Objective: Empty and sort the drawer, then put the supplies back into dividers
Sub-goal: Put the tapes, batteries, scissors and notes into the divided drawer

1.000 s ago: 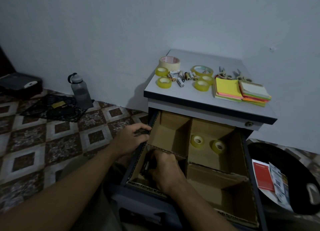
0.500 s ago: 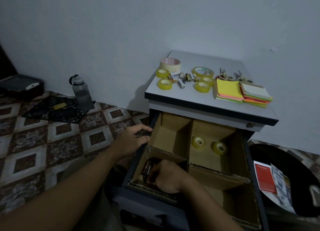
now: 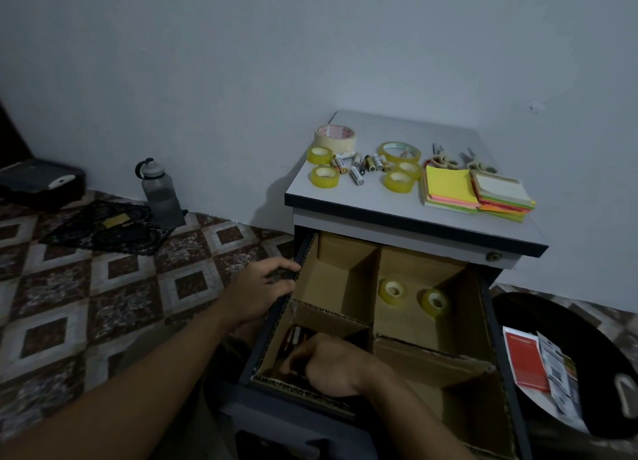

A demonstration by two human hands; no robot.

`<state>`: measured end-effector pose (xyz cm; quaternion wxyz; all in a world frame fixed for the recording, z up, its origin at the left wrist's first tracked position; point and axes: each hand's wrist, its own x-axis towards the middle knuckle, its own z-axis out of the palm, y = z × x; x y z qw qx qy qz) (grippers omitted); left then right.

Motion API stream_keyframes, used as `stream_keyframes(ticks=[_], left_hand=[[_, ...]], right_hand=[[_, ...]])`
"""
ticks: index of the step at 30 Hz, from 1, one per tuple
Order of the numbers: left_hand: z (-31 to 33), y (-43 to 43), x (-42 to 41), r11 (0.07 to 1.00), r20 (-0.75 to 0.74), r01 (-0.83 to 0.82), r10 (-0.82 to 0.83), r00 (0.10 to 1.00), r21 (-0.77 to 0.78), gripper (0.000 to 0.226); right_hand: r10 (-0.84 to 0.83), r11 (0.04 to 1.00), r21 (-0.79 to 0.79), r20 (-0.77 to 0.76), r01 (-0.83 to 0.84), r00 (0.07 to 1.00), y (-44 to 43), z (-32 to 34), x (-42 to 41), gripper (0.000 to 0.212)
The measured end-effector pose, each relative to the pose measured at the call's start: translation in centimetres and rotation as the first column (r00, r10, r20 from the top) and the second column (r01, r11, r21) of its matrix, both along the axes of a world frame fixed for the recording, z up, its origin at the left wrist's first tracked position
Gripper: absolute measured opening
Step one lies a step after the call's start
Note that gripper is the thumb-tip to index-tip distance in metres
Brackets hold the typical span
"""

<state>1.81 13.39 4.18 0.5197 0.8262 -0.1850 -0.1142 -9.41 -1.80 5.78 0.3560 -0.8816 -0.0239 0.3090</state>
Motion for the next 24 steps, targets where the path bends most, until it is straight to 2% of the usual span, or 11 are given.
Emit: stream_keyframes(ticks=[4, 8, 11, 14, 16, 19, 24], left_hand=[[0.5, 0.1, 0.1, 0.999, 0.012, 0.013, -0.013, 1.000, 0.051, 0.023], [1.5, 0.0, 0.3, 0.993, 0.056, 0.029, -0.035, 0.998, 0.111, 0.020], [3.3, -0.3, 0.6, 0.987, 0.177, -0.061, 0.035, 0.984, 0.148, 0.015], [5.4, -0.7, 1.8, 0.977, 0.279, -0.191, 0.159, 0.947, 0.092, 0.014], [7.0, -1.1, 2.8, 0.977, 0.341, -0.210, 0.189, 0.921, 0.024, 0.013], [9.8, -2.5, 4.5, 0.986, 0.450, -0.166, 0.147, 0.881, 0.002, 0.009], [13.0, -5.5, 9.2, 0.986, 0.444, -0.109, 0.042, 0.895, 0.128, 0.010]], right_hand=[[0.007, 0.999, 0.046, 0.012, -0.008, 1.000, -0.3, 1.4, 0.0, 0.034], [-0.020, 0.998, 0.054, 0.076, 0.015, 0.997, -1.7, 3.5, 0.5, 0.038], [-0.034, 0.995, 0.096, 0.132, 0.021, 0.991, -3.4, 5.4, 0.8, 0.037], [-0.062, 0.994, 0.099, 0.226, 0.040, 0.972, -5.4, 7.2, 1.3, 0.032], [-0.070, 0.996, 0.071, 0.318, 0.050, 0.945, -6.7, 8.6, 1.9, 0.031], [-0.088, 0.996, 0.058, 0.452, 0.069, 0.888, -8.9, 11.1, 3.3, 0.027], [-0.204, 0.977, 0.084, 0.656, 0.198, 0.727, -13.4, 14.3, 8.1, 0.021]])
